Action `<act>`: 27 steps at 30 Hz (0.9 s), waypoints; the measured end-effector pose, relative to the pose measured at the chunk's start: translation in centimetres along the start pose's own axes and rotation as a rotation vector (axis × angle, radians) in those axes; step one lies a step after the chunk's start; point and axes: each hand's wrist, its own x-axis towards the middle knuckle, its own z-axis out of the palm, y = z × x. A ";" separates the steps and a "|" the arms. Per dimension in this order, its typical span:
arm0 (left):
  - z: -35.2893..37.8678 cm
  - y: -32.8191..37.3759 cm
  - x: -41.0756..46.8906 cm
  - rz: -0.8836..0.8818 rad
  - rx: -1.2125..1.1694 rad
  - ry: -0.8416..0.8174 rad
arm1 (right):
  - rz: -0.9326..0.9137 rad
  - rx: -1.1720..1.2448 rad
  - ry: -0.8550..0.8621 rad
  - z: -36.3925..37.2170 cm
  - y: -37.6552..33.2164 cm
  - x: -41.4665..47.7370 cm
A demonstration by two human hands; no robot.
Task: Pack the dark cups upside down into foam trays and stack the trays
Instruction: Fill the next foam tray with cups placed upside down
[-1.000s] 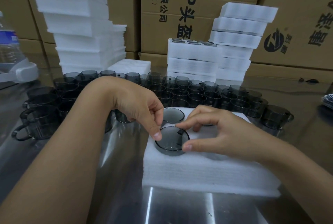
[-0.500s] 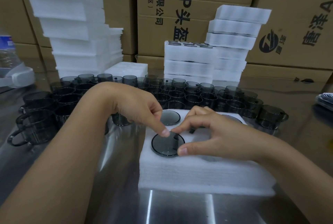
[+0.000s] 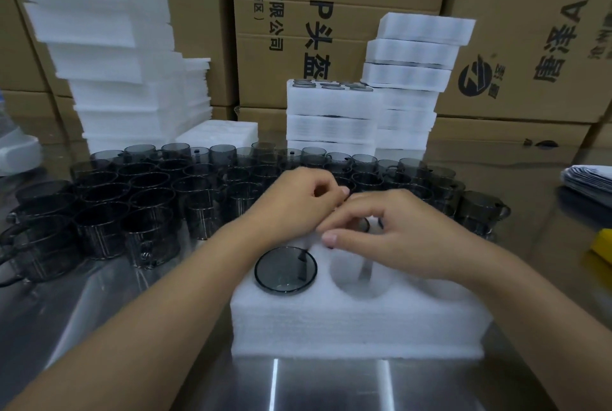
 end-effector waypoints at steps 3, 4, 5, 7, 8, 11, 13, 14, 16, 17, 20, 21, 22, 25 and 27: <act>-0.6 -0.6 0.3 -0.090 0.167 0.170 | 0.020 -0.043 0.090 -0.4 0.5 0.2; -0.8 -0.9 0.3 -0.129 0.235 0.151 | 0.036 -0.050 0.098 -0.4 0.7 0.3; -0.8 -1.2 0.2 -0.167 0.285 0.102 | 0.052 -0.058 0.102 -0.3 0.9 0.3; -0.9 -1.4 0.2 -0.227 0.325 0.009 | 0.088 -0.082 0.101 0.1 1.2 0.4; -0.9 -1.4 0.2 -0.238 0.346 -0.020 | 0.102 -0.093 0.100 0.4 1.3 0.5; -0.9 -1.3 0.3 -0.265 0.372 -0.109 | 0.124 -0.107 0.126 0.7 1.7 0.7; -0.9 -1.4 0.3 -0.288 0.324 -0.123 | 0.126 -0.103 0.141 0.8 1.8 0.8; -0.9 -1.4 0.3 -0.288 0.310 -0.103 | 0.125 -0.104 0.143 0.8 1.8 0.8; -0.8 -1.4 0.3 -0.274 0.305 -0.036 | 0.120 -0.111 0.145 0.8 1.9 0.8; -0.7 -1.3 0.3 -0.261 0.305 -0.001 | 0.114 -0.115 0.143 0.8 1.9 0.8; -0.6 -1.1 0.1 -0.195 0.317 0.105 | 0.092 -0.119 0.130 0.8 1.7 0.7; -0.6 -1.0 0.1 -0.162 0.317 0.151 | 0.093 -0.126 0.112 0.6 1.6 0.6; -0.7 -1.0 0.1 -0.129 0.308 0.202 | 0.102 -0.146 0.074 0.5 1.6 0.5; -1.0 -1.0 0.4 -0.081 0.240 0.356 | 0.095 -0.256 -0.147 -0.3 1.3 0.2; -1.4 -1.2 0.5 -0.086 0.175 0.434 | 0.075 -0.297 -0.234 -0.7 1.2 0.0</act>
